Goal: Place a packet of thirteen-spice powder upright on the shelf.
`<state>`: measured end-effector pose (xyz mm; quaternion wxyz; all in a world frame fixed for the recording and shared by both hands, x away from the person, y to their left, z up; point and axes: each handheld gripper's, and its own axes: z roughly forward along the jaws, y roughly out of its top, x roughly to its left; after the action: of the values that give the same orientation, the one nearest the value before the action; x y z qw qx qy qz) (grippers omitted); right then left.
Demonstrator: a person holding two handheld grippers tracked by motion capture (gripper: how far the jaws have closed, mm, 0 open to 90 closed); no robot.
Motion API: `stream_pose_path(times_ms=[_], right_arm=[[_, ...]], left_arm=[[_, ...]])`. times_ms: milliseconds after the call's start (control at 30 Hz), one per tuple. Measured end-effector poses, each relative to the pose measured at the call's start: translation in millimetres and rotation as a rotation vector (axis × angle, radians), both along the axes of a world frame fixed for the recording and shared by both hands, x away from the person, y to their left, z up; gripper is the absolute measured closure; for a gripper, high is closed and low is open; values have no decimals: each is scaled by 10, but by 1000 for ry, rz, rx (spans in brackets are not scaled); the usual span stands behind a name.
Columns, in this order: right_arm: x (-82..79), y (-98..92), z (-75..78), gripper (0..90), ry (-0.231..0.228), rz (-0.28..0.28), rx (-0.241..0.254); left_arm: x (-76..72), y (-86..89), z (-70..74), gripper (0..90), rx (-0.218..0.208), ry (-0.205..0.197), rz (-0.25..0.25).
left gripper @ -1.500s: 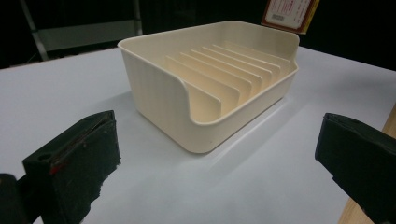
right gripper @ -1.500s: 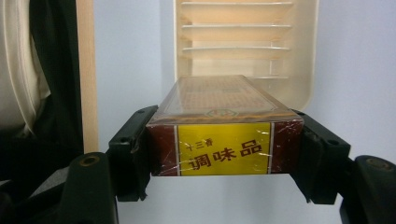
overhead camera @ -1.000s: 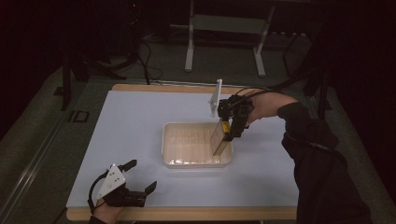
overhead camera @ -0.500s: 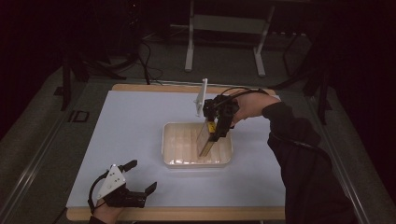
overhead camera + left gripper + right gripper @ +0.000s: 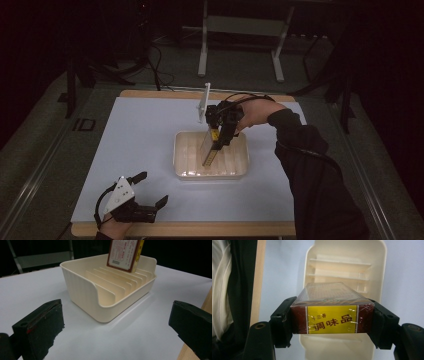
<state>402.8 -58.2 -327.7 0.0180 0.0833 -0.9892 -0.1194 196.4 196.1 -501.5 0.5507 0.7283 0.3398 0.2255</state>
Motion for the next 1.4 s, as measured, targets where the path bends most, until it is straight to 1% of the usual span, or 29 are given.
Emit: stream_pose_path(times_ms=[100,267,333,433,500,533,700,833,1033,1100,1267,1400], right_arm=[[19,35,-11,316,-4,1,16],[80,64,-50,316,-8,-28,28],[100,74,-72,316,-8,-29,35],[115,92,-110,317,-1,-40,29],[127,99,-136,317,-5,-34,31],[135,101,-145,317,0,-43,33],[162,98,-209,317,3,-46,21],[180,95,-239,317,6,-61,27],[205,142,-327,317,20,-81,-4],[210,162,-354,317,19,-88,-9],[214,214,-437,317,30,-91,-32],[215,245,-476,317,34,-91,-39]], left_arm=[[-2,2,0,0,-3,1,-2],[0,5,-2,0,-3,2,-2],[0,7,-2,0,-3,1,-2],[-1,6,-1,0,-2,0,-3],[-2,6,0,0,-2,0,-4],[-2,6,0,0,-1,0,-4],[-1,4,-1,0,-5,0,-5],[1,6,-1,0,-4,1,-4],[3,4,-1,0,0,-1,-6],[3,5,0,0,2,-1,-8],[1,4,-1,0,1,0,-10],[1,2,0,0,0,0,-10]])
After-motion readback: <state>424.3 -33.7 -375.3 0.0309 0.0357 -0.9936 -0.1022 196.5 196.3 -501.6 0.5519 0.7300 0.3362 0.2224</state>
